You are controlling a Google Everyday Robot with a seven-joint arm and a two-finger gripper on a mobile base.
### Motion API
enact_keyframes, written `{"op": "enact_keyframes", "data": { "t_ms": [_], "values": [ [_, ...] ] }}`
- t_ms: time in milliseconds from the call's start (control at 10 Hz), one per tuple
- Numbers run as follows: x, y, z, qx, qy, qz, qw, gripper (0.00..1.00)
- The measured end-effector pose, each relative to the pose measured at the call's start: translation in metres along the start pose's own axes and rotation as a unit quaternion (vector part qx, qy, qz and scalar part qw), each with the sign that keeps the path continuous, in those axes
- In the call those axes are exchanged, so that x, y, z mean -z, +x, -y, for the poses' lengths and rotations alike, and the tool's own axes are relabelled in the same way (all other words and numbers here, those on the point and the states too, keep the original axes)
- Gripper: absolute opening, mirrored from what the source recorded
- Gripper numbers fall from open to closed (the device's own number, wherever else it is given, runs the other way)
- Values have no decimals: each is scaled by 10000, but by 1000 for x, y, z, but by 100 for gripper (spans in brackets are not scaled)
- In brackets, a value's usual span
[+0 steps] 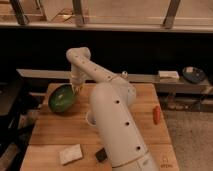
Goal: Drag the ceramic bowl in a circle
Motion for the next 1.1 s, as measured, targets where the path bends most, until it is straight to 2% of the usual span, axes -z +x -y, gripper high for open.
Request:
{"op": "enact_keyframes", "data": {
  "t_ms": [300,600,800,1100],
  "values": [
    [-9,28,1,201,47,-262,9994,0],
    [-5,66,29,-5,176,-363,9992,0],
    [3,79,54,-289,249,-334,9987,0],
    [18,63,85,-657,295,-111,9973,0]
  ]
}}
